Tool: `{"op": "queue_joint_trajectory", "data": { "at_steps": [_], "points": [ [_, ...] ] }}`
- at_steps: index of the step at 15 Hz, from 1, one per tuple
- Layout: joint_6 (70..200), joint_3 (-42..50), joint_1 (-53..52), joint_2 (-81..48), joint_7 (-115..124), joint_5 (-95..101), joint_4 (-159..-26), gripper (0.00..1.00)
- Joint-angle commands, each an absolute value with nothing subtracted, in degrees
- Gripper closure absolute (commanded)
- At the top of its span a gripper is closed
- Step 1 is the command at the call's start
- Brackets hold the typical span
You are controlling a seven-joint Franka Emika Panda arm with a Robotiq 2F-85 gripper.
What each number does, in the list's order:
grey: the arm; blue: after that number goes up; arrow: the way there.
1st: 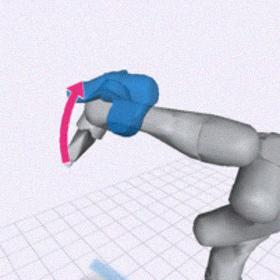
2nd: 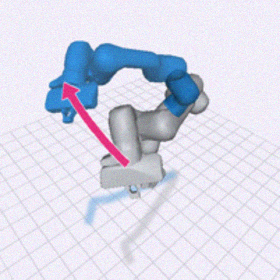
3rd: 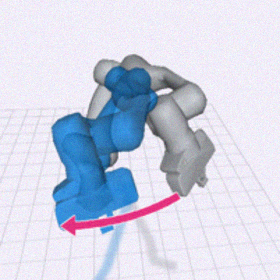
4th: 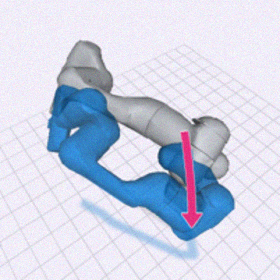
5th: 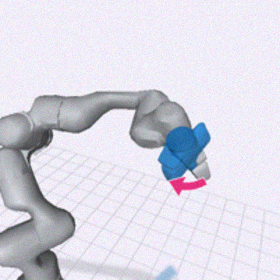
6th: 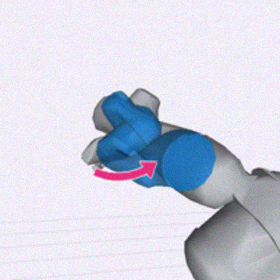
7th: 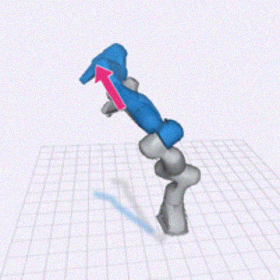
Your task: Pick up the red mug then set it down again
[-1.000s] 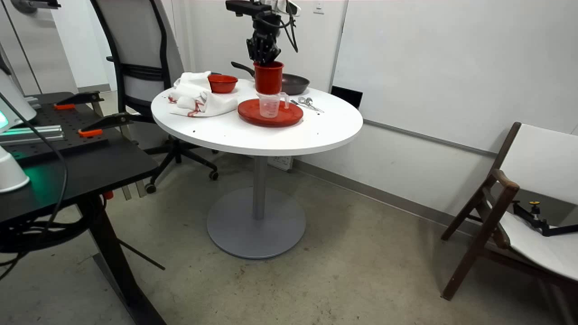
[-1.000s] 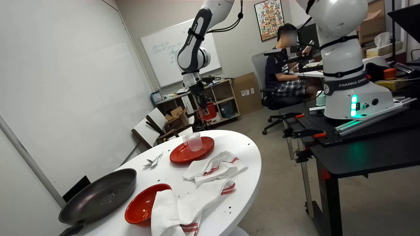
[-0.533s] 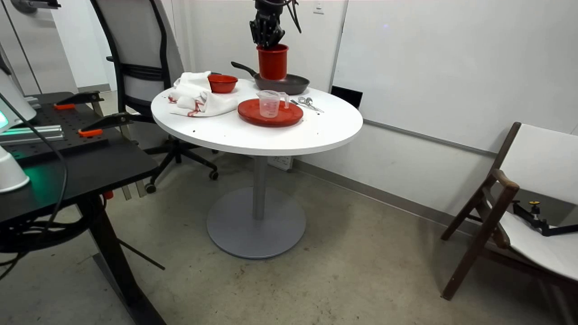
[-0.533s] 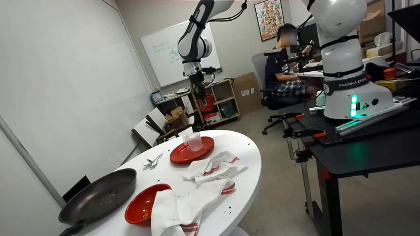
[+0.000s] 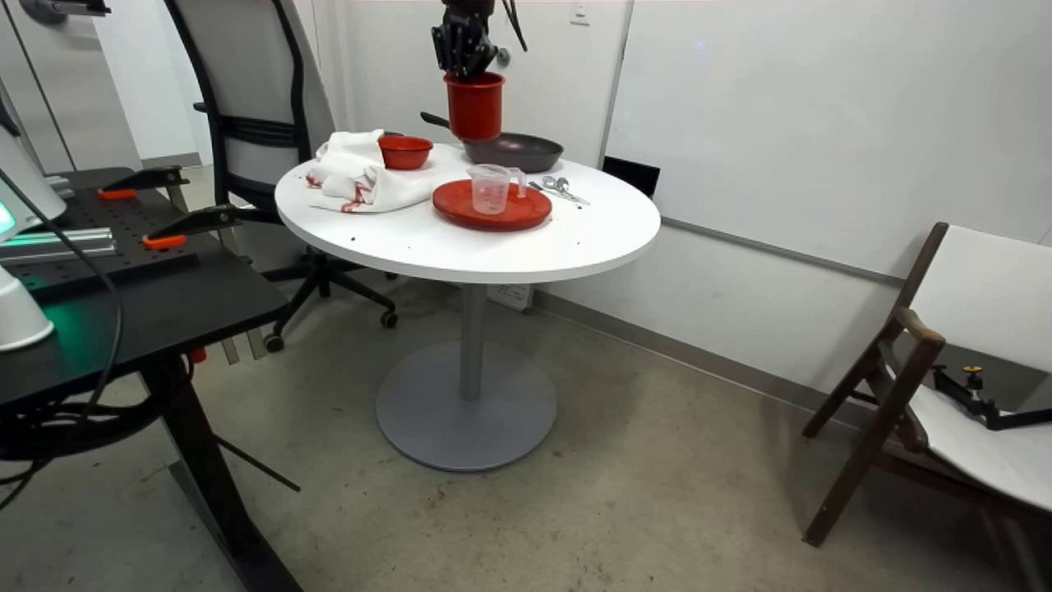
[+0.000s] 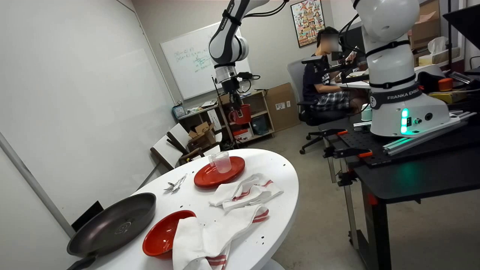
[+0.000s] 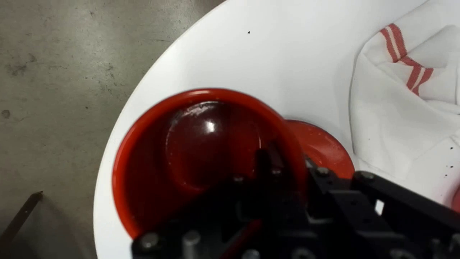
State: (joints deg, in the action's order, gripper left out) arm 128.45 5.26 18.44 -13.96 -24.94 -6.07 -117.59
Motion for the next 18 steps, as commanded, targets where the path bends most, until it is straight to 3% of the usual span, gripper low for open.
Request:
{"op": "queue_joint_trajectory", "data": {
  "at_steps": [1, 11, 18],
  "points": [
    [128.0, 5.5, 16.9, -8.1, -28.5, -7.2, -123.8, 0.98],
    [129.7, 5.1, 10.3, 4.3, -40.4, -8.6, -135.5, 0.98],
    [134.9, 5.9, 7.4, 4.3, -45.4, -7.6, -141.6, 0.98]
  ]
}}
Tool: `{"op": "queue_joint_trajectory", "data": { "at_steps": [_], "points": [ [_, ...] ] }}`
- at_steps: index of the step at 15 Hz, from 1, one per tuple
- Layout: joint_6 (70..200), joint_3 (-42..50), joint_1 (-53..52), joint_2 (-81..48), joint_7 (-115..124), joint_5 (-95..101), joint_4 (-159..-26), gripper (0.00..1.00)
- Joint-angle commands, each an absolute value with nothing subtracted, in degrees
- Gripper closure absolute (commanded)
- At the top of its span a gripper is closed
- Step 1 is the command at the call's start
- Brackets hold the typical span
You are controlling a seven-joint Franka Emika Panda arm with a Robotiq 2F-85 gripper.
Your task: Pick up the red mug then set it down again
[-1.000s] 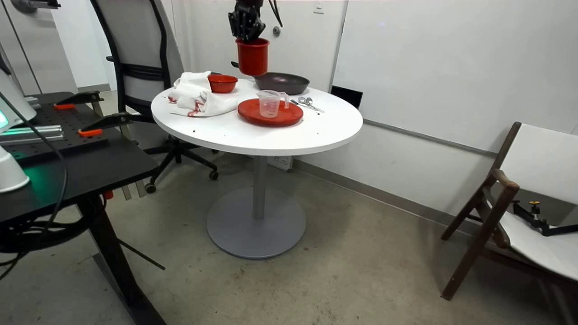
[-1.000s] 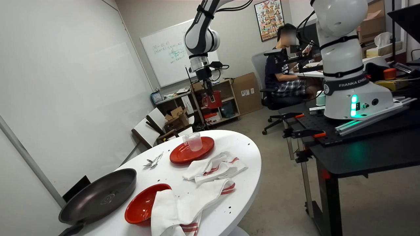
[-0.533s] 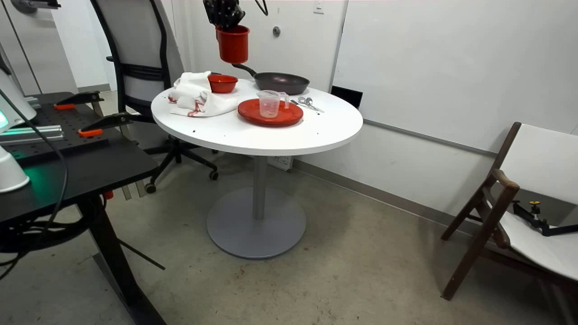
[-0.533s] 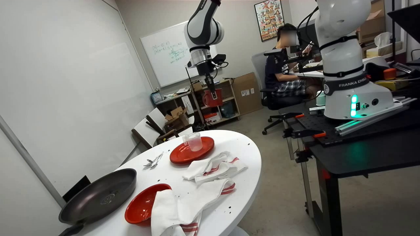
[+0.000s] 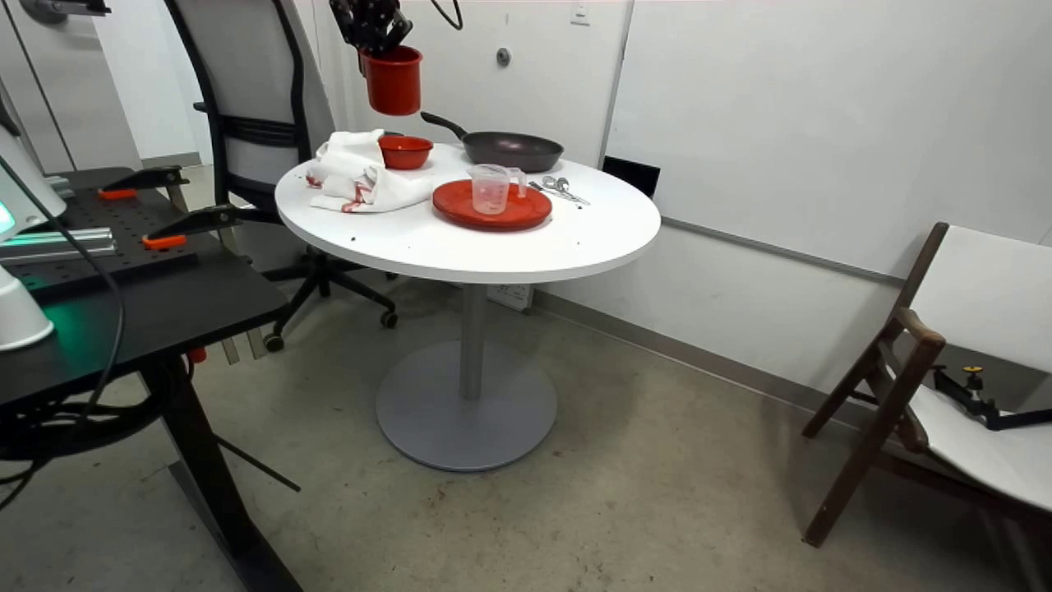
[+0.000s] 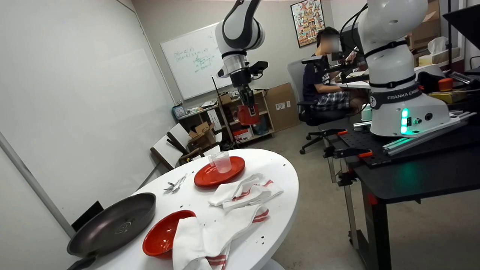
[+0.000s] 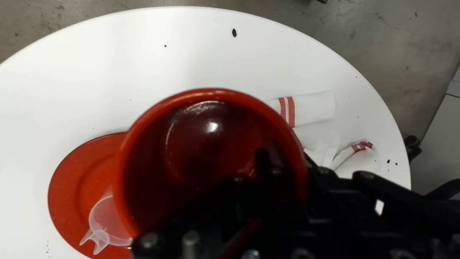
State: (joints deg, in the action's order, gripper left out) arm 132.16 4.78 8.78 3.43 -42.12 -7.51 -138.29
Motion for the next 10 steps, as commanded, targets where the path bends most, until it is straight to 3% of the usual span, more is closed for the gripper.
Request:
{"op": "queue_joint_trajectory", "data": {
  "at_steps": [1, 10],
  "points": [
    [135.7, 5.9, 7.3, 4.0, -46.3, -7.4, -142.4, 0.98],
    [144.2, 5.0, 6.1, -3.0, -59.3, -9.6, -147.1, 0.98]
  ]
}}
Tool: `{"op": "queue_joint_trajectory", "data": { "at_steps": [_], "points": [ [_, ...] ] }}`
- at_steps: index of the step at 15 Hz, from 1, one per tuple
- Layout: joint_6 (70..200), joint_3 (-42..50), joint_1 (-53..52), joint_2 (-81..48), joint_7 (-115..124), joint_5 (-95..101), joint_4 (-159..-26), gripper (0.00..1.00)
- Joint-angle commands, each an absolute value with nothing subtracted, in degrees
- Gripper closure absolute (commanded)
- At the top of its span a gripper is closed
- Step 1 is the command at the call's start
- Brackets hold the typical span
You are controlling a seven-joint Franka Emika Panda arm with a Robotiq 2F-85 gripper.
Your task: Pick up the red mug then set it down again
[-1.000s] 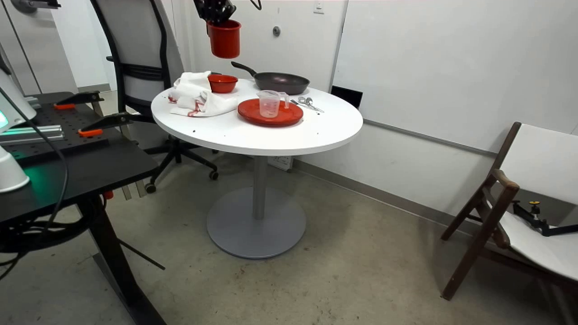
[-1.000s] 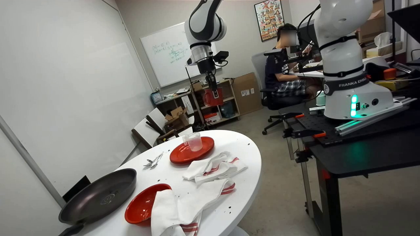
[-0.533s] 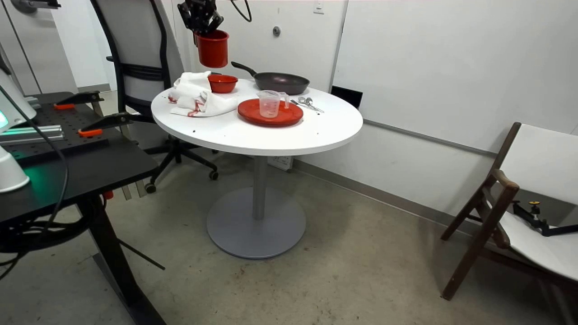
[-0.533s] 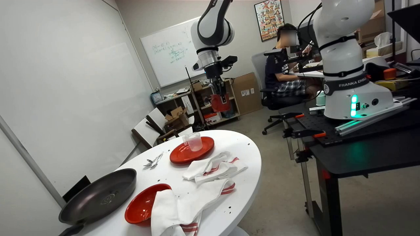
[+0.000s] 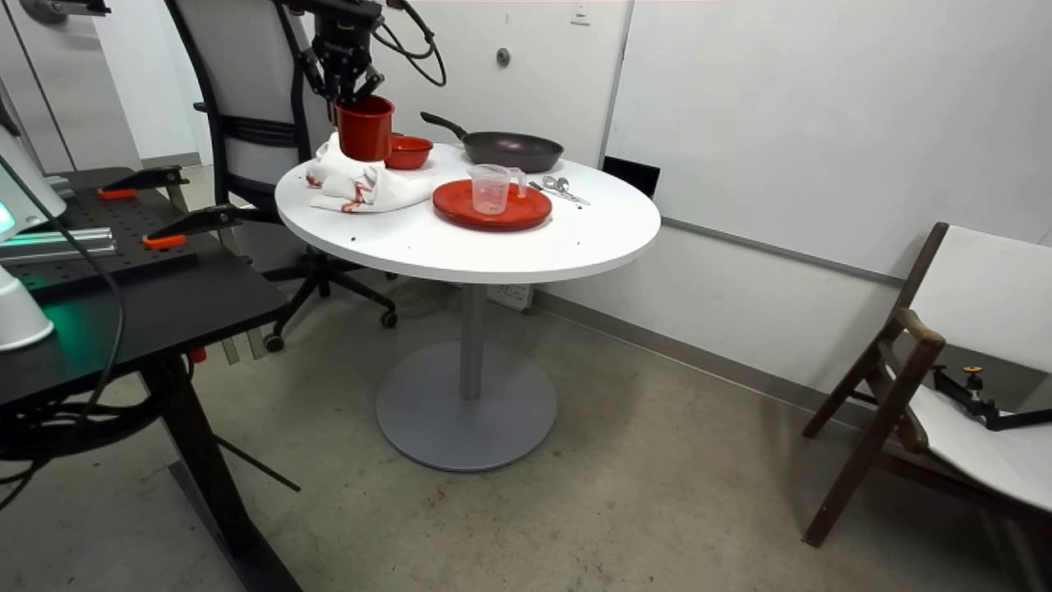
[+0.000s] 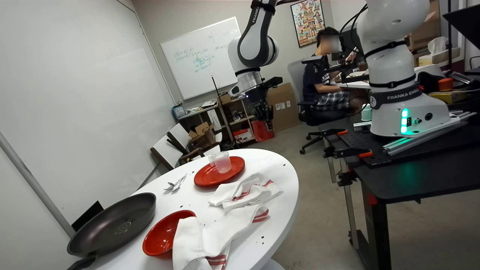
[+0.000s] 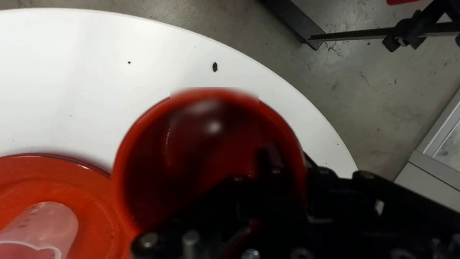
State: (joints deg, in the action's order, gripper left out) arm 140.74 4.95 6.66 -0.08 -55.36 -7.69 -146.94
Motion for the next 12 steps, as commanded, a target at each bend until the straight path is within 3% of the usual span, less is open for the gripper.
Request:
{"op": "queue_joint_trajectory", "data": {
  "at_steps": [1, 12],
  "points": [
    [145.1, 4.8, 6.2, -4.6, -59.7, -10.0, -146.5, 0.98],
    [149.7, -1.0, 10.8, -19.5, -63.8, -16.2, -137.7, 0.98]
  ]
}}
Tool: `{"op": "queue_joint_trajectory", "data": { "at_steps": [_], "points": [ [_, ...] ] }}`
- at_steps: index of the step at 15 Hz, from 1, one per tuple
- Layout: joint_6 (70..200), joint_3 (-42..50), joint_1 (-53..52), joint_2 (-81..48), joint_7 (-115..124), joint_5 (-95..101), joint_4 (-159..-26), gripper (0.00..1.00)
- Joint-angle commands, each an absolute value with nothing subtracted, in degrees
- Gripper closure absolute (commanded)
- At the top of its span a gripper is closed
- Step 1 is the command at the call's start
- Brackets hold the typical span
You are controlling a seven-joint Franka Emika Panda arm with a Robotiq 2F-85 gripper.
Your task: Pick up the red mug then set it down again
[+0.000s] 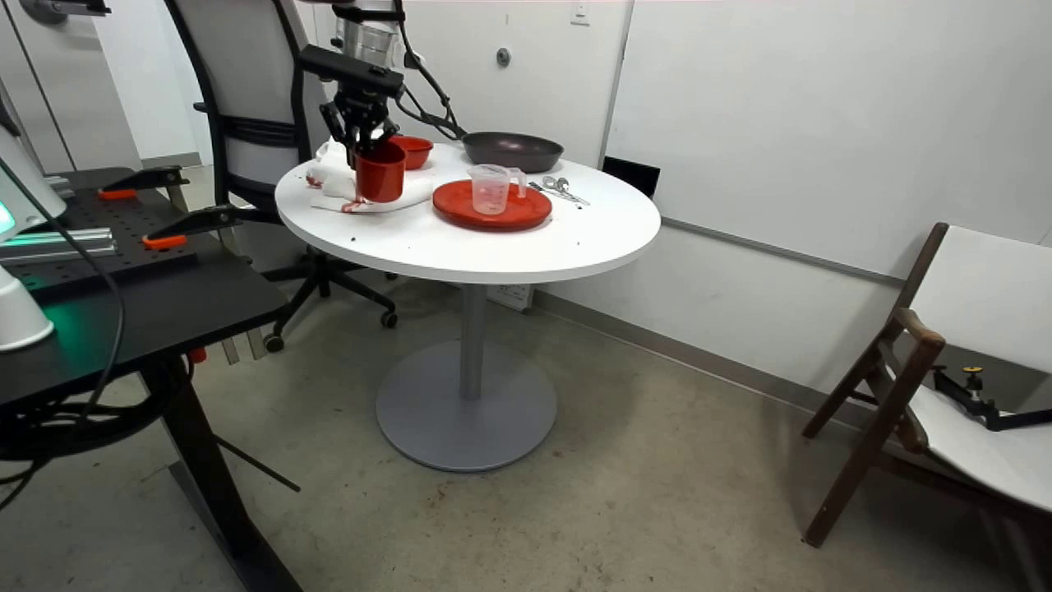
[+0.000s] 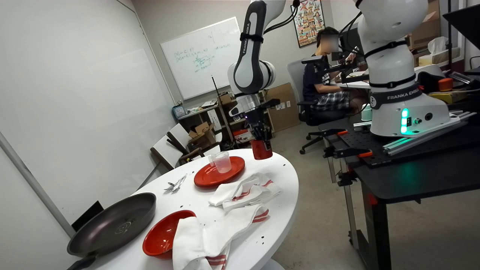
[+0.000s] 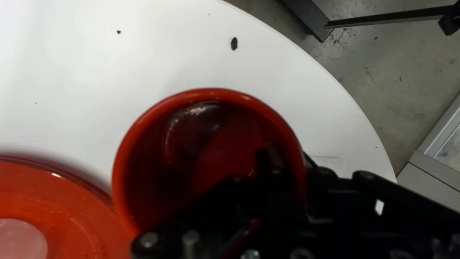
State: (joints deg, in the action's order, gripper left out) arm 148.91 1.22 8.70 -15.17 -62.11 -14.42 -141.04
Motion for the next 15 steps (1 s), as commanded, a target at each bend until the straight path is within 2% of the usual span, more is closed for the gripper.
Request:
{"op": "queue_joint_trajectory", "data": {
  "at_steps": [1, 15],
  "points": [
    [149.8, -1.4, 11.2, -20.5, -63.3, -15.6, -136.9, 0.98],
    [152.3, 0.1, 11.8, -29.2, -55.6, -3.0, -128.6, 0.98]
  ]
}}
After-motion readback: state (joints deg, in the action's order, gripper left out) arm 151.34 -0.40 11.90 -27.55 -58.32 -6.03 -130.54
